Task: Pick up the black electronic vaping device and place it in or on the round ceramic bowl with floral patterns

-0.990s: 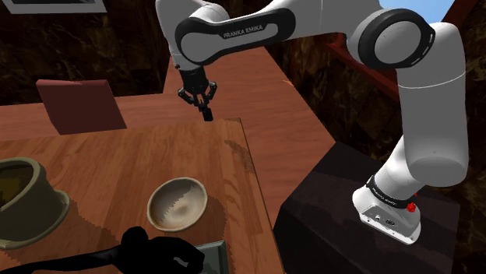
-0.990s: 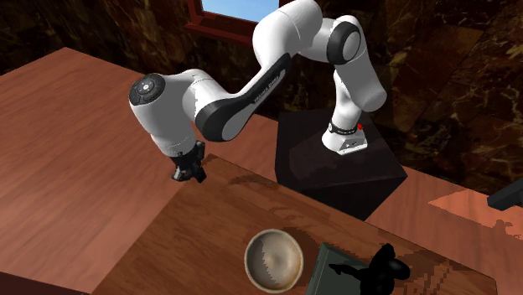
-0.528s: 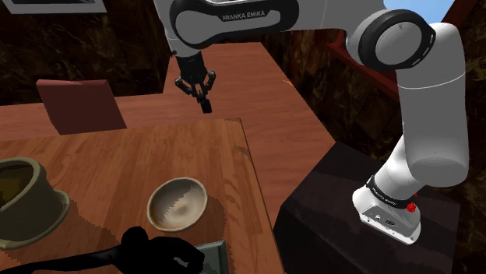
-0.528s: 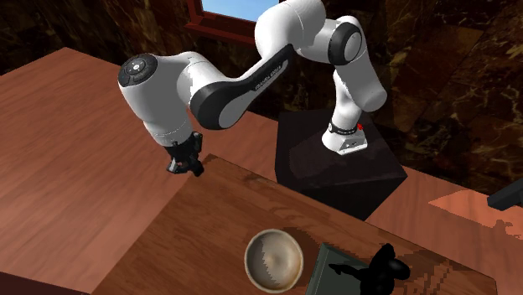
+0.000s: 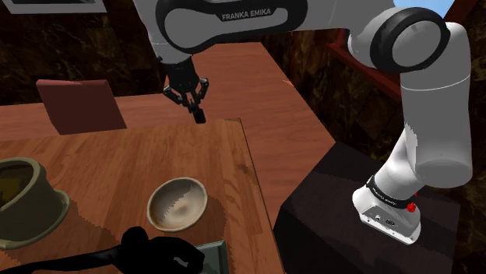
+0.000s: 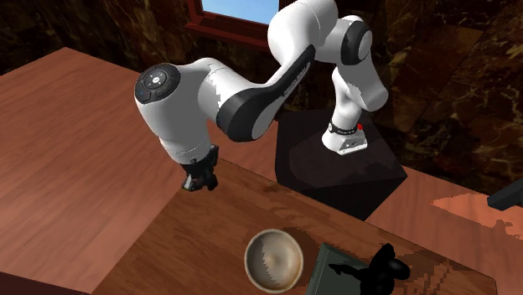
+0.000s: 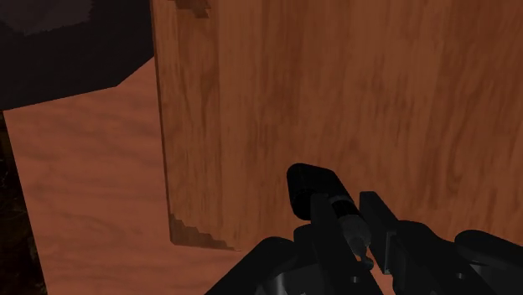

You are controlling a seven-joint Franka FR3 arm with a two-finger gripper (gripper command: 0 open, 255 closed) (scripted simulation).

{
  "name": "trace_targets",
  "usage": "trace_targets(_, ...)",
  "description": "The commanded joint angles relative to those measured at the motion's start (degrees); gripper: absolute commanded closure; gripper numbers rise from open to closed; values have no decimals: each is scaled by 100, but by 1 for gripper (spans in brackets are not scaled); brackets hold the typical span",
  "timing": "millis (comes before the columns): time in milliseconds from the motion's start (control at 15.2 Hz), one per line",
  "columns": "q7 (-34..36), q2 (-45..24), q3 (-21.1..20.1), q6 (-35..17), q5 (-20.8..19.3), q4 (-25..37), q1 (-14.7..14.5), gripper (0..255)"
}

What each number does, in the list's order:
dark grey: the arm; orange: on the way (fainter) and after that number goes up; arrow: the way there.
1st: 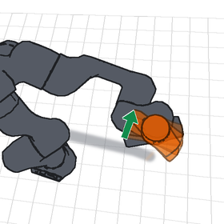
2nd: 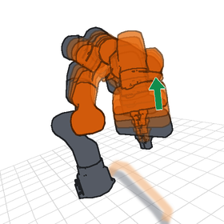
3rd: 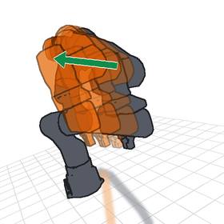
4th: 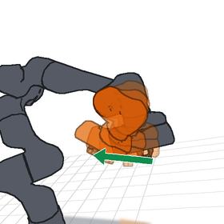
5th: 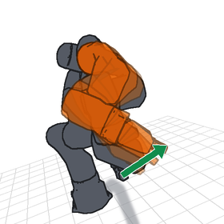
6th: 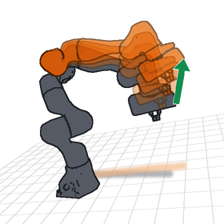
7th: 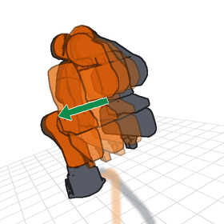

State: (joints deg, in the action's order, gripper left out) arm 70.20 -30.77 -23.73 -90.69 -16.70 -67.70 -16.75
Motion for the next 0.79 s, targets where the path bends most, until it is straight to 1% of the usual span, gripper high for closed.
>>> trace_targets(0,221,141,-68,-51,36,-217,-110,255)
trace_targets(396,897,113,-240,89,20,-135,-658,255)
trace_targets(726,1454,-94,-353,308,-49,224,-1202,255)
